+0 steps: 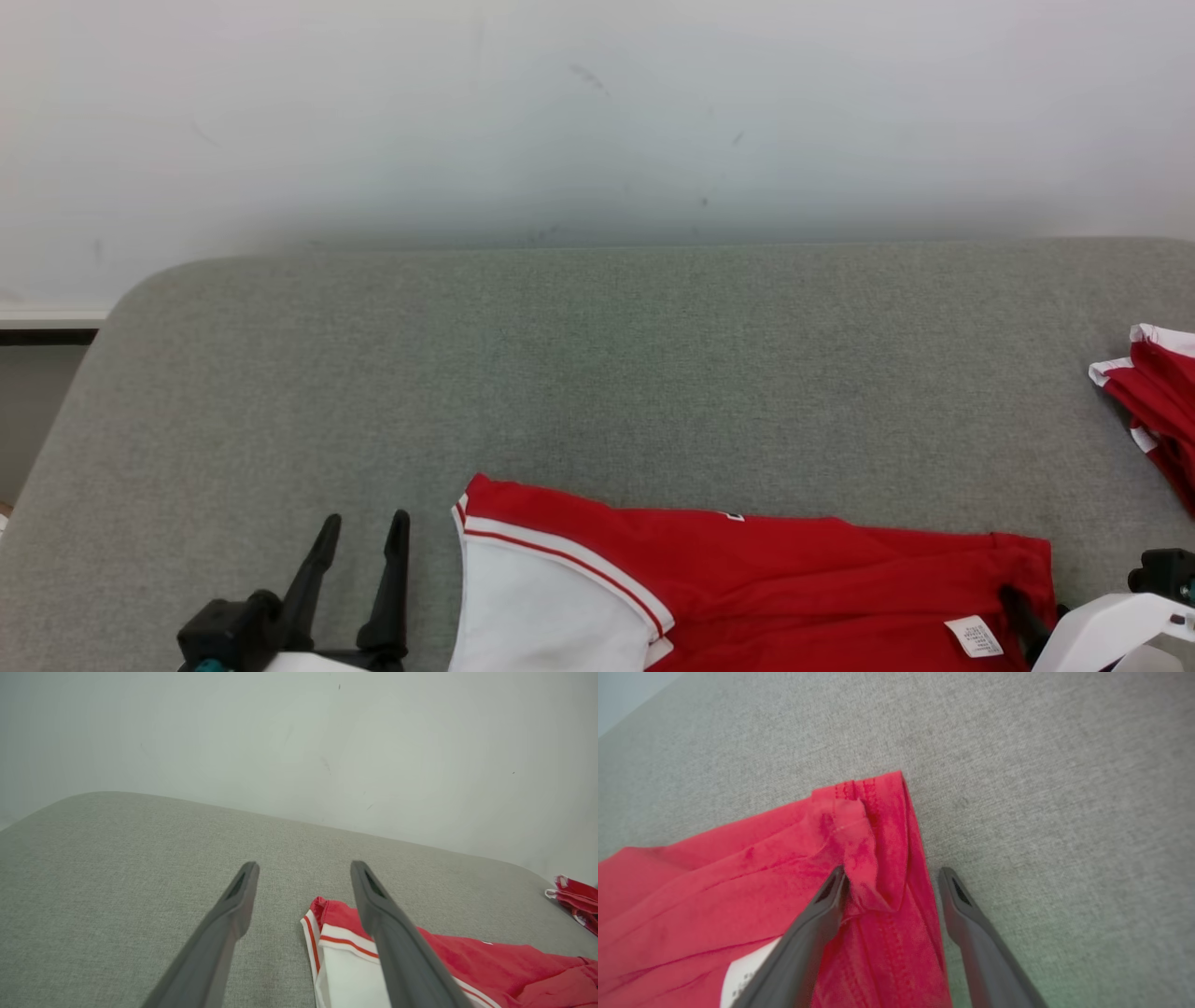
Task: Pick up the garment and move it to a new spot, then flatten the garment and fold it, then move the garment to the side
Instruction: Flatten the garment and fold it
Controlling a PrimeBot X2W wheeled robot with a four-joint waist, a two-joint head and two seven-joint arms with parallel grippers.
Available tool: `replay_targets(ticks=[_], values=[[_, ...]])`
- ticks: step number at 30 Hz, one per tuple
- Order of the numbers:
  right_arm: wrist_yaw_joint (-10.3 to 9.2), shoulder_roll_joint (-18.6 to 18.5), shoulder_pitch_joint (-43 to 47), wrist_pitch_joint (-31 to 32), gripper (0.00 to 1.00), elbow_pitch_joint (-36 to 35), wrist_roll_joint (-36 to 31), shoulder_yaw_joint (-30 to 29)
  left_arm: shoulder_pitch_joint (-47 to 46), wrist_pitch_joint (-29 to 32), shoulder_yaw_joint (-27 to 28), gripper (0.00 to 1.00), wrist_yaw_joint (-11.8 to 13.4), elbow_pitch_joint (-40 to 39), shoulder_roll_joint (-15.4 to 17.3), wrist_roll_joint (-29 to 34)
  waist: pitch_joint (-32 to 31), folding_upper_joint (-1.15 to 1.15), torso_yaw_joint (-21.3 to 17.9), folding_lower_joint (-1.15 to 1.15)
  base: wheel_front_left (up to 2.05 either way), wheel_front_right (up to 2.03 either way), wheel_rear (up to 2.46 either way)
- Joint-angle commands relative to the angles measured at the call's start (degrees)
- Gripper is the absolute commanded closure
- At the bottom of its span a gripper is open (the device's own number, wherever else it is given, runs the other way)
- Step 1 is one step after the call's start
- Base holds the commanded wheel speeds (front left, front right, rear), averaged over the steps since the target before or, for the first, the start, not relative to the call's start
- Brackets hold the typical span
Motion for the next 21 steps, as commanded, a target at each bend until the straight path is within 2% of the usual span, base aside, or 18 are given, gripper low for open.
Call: replay_targets(ticks=[1, 2, 4, 5, 7, 16, 21], values=[[-0.12, 2.02, 2.14, 4.58, 0.0, 2.8, 0.95, 1.65, -0.34, -0.07, 0.23, 0.0, -0.27, 0.38, -0.25, 0.48, -0.12, 0.0, 0.24, 0.0, 0.0, 0.0, 0.0], [-0.06, 2.3, 2.34, 6.36, 0.08, 2.78, 1.5, 2.21, -0.33, -0.07, 0.3, 0.0, -0.28, 0.46, -0.36, 0.63, -0.18, 0.0, 0.35, 0.0, 0.0, 0.0, 0.0], [0.09, 2.64, 2.79, 9.17, 0.54, 2.2, 2.94, 2.87, -0.11, -0.07, 0.51, 0.0, -0.45, 0.69, -0.6, 0.99, -0.37, 0.0, 0.5, 0.0, 0.0, 0.0, 0.0], [0.1, 2.47, 2.98, 10.32, 0.65, 1.81, 3.34, 2.88, 0.1, -0.07, 0.6, 0.0, -0.52, 0.84, -0.75, 1.05, -0.5, 0.0, 0.55, 0.0, 0.0, 0.0, 0.0], [0.1, 1.92, 3.04, 11.54, 1.0, 0.85, 3.81, 2.26, 0.51, -0.07, 0.76, 0.0, -0.55, 1.18, -1.0, 1.18, -0.79, 0.0, 0.59, 0.0, 0.0, 0.0, 0.0], [-0.09, 0.63, 0.68, 13.07, 1.0, -5.62, 4.94, -2.96, 1.31, -0.07, 1.49, 0.0, -1.08, 2.25, -1.91, 1.74, -2.16, 0.0, 0.31, 0.0, 0.0, 0.0, 0.0], [-0.13, -1.44, 1.25, 12.48, 1.0, -8.69, 3.58, -7.94, 1.52, -0.08, 1.87, 0.0, -1.5, 2.26, -2.28, 2.11, -2.31, 0.0, 0.15, 0.0, 0.0, 0.0, 0.0]])
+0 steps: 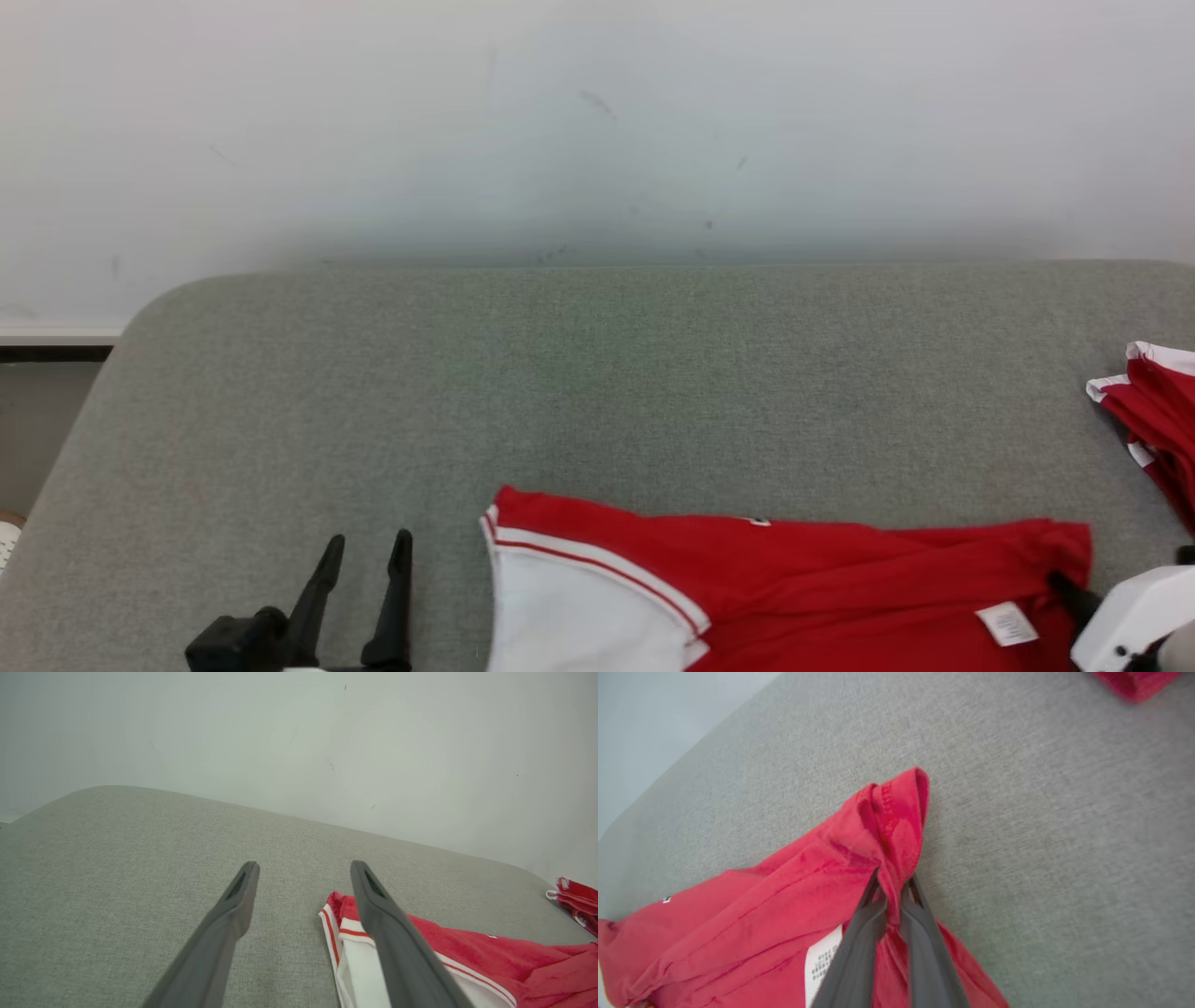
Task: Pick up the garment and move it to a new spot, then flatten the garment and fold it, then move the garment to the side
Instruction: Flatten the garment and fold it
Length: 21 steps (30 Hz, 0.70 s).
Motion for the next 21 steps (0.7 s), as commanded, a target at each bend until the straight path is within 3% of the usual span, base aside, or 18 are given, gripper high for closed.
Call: replay_targets(ticks=[1, 10, 16, 21], values=[[-0.11, -1.24, 1.09, -0.35, 1.0, -1.44, -0.95, -1.7, 0.55, -0.08, 0.32, 0.0, -0.3, -0.01, -0.16, 0.69, 0.03, 0.0, -0.04, 0.0, 0.0, 0.0, 0.0], [-0.11, 3.44, 4.99, 2.44, 1.0, -18.16, 1.55, -1.21, 0.43, -0.08, 0.2, 0.0, -0.95, 1.03, -0.93, 1.36, -0.65, 0.0, 1.27, 0.0, 0.0, 0.0, 0.0], [-0.11, 6.16, 9.13, 5.83, 1.0, -30.56, 5.79, 4.04, 0.51, -0.08, 0.47, 0.0, -1.07, 1.81, -0.94, 1.46, -1.27, 0.0, 4.36, 0.0, 0.0, 0.0, 0.0], [-0.11, 6.75, 11.65, 6.71, 1.0, -34.09, 14.0, 11.29, -0.05, -0.08, 0.25, 0.0, -1.33, 2.44, -1.06, 1.39, -1.25, 0.0, 7.47, 0.0, 0.0, 0.0, 0.0]])
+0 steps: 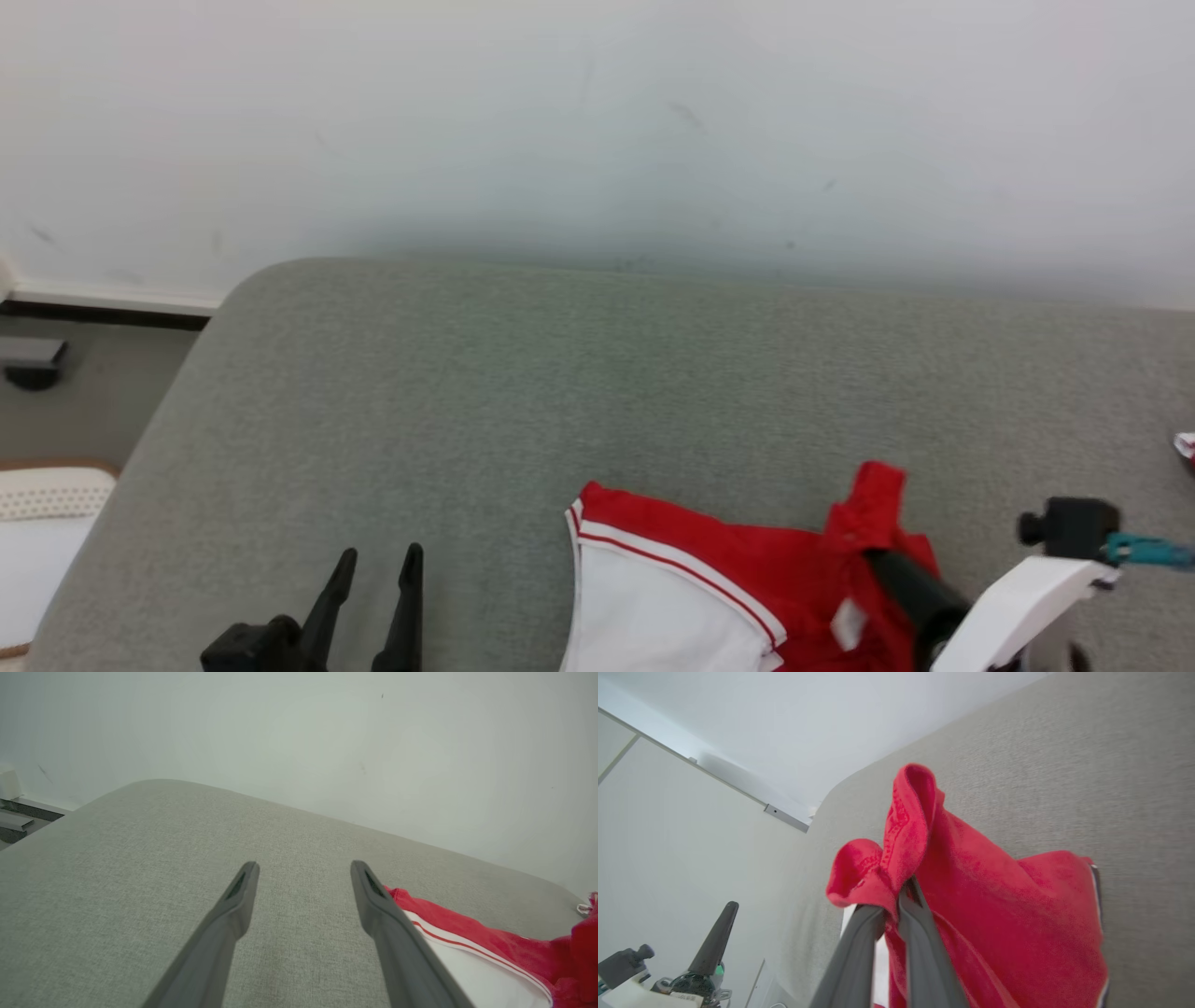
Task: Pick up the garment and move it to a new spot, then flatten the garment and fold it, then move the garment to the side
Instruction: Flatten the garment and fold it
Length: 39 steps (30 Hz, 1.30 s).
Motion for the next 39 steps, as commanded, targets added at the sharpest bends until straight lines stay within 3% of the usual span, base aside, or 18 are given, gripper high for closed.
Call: replay_targets(ticks=[1, 7, 24, 25, 26, 27, 28, 33, 39], values=[[-0.1, 0.12, 1.13, -1.29, 1.0, 0.32, 3.43, 3.15, -0.23, -0.09, -0.03, 0.0, -0.27, 0.32, 0.09, 0.59, 0.03, 0.0, 2.16, 0.0, 0.0, 0.0, 0.0], [-0.1, 0.08, -1.4, -6.69, 1.0, 4.94, 7.45, 10.61, -1.11, -0.09, -0.47, 0.0, -0.56, 0.8, 0.0, 0.69, 0.66, 0.0, 5.36, 0.0, 0.0, 0.0, 0.0], [-0.05, 0.04, -17.06, -21.28, 1.0, 27.77, 20.41, 28.72, -3.36, -0.09, -1.08, 0.0, -1.45, 2.8, -1.15, 0.52, 3.43, 0.0, 13.59, 0.0, 0.0, 0.0, 0.0], [-0.05, 0.07, -17.52, -21.57, 0.96, 29.14, 20.84, 29.73, -3.41, -0.09, -0.99, 0.0, -1.49, 2.93, -1.2, 0.55, 3.43, 0.0, 13.72, 0.0, 0.0, 0.0, 0.0], [-0.05, 0.05, -18.02, -22.01, 0.68, 30.39, 21.46, 30.5, -3.44, -0.09, -0.9, 0.0, -1.53, 3.01, -1.24, 0.59, 3.42, 0.0, 13.79, 0.0, 0.0, 0.0, 0.0], [-0.05, 0.03, -18.54, -22.34, 0.29, 31.49, 22.13, 31.34, -3.48, -0.09, -0.85, 0.0, -1.47, 3.11, -1.29, 0.64, 3.39, 0.0, 13.79, 0.0, 0.0, 0.0, 0.0], [-0.05, 0.05, -18.96, -22.41, 0.0, 32.23, 23.01, 32.38, -3.51, -0.09, -0.7, 0.0, -1.46, 3.19, -1.34, 0.7, 3.36, 0.0, 13.75, 0.0, 0.0, 0.0, 0.0], [-0.05, 0.04, -20.49, -23.54, 0.0, 31.87, 28.35, 36.44, -3.18, -0.09, -0.07, 0.0, -1.48, 3.27, -1.3, 1.02, 2.87, 0.0, 12.17, 0.0, 0.0, 0.0, 0.0], [-0.05, -0.2, -22.07, -26.14, 0.0, 27.76, 30.07, 36.53, -2.65, -0.09, 0.71, 0.0, -1.46, 2.71, -1.18, 1.14, 2.3, 0.0, 8.89, 0.0, 0.0, 0.0, 0.0]])
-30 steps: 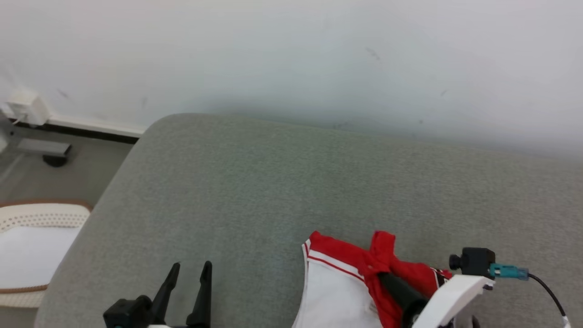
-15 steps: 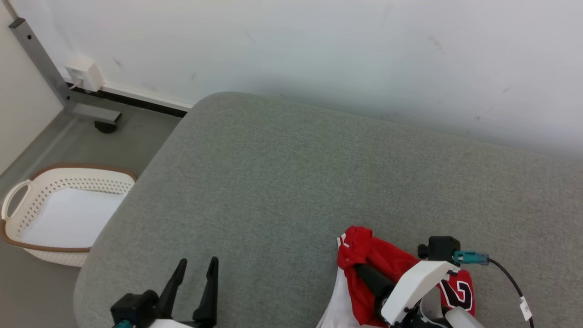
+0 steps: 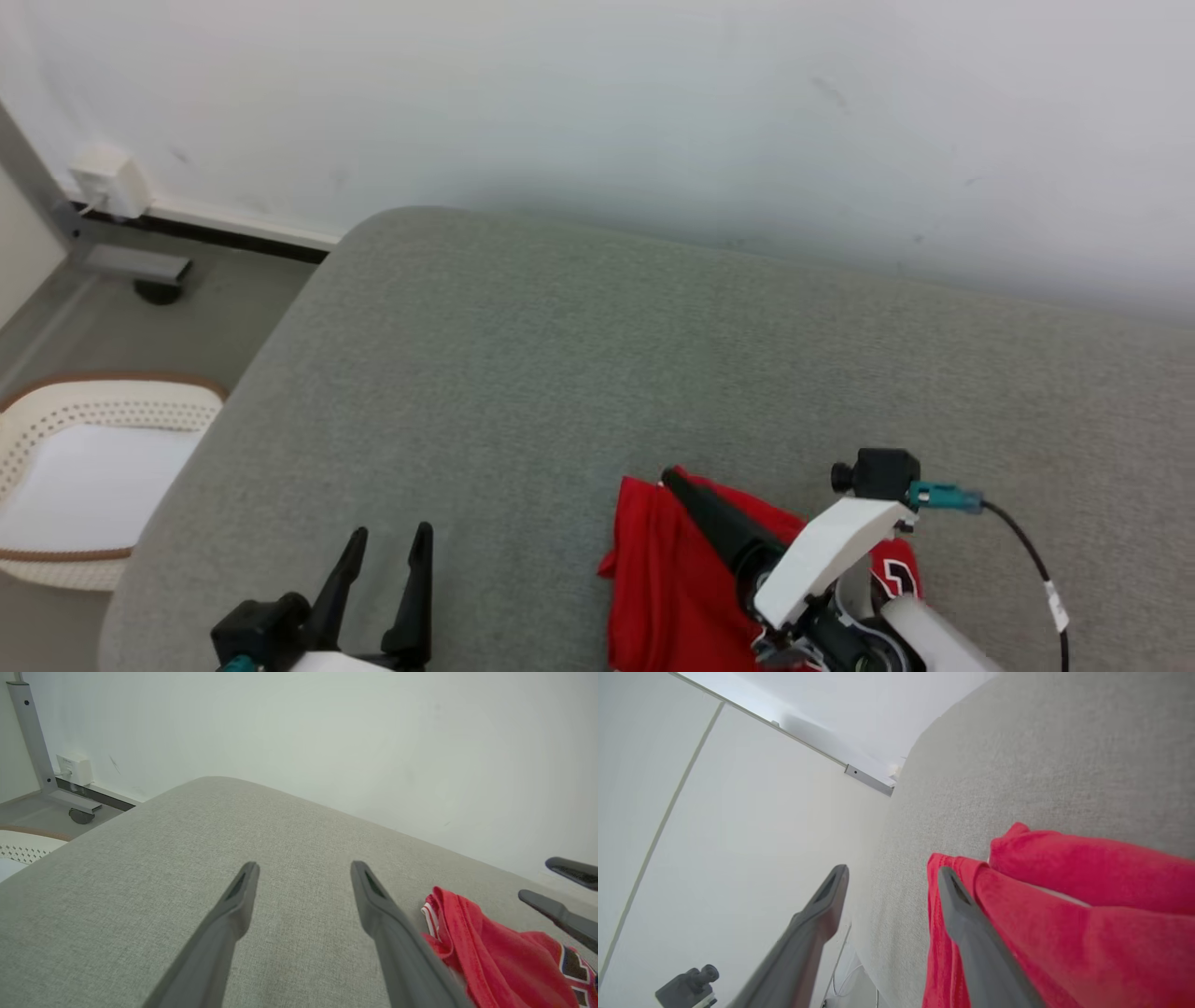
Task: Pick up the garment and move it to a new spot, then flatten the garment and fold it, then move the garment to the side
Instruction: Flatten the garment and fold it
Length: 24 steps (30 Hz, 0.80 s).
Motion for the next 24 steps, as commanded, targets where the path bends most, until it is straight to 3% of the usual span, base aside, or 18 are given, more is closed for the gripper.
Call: replay_targets(ticks=[1, 6, 17, 24], values=[[0.0, -1.06, -0.83, -1.04, 0.0, -1.42, -0.39, -0.77, 0.4, -0.08, 0.35, 0.0, 0.01, -0.32, 0.34, 0.7, -0.35, 0.0, -1.63, 0.0, 0.0, 0.0, 0.0], [0.0, -6.21, -0.15, -5.7, 0.0, -8.15, -4.14, -3.58, 0.96, -0.08, 1.24, 0.0, 0.22, -1.94, 0.15, 1.05, -0.93, 0.0, -4.73, 0.0, 0.0, 0.0, 0.0], [0.0, -19.02, 5.12, -17.0, 0.0, -20.56, -20.0, -7.5, 1.76, -0.08, 4.76, 0.0, 0.0, -7.49, -0.61, 3.11, -1.62, 0.0, -12.13, 0.0, 0.0, 0.0, 0.0], [0.0, -21.58, 10.07, -22.17, 0.0, -22.34, -27.66, -10.3, 1.87, -0.08, 6.54, 0.0, -0.56, -8.98, -1.02, 4.39, -2.18, 0.0, -16.36, 0.0, 0.0, 0.0, 0.0]])
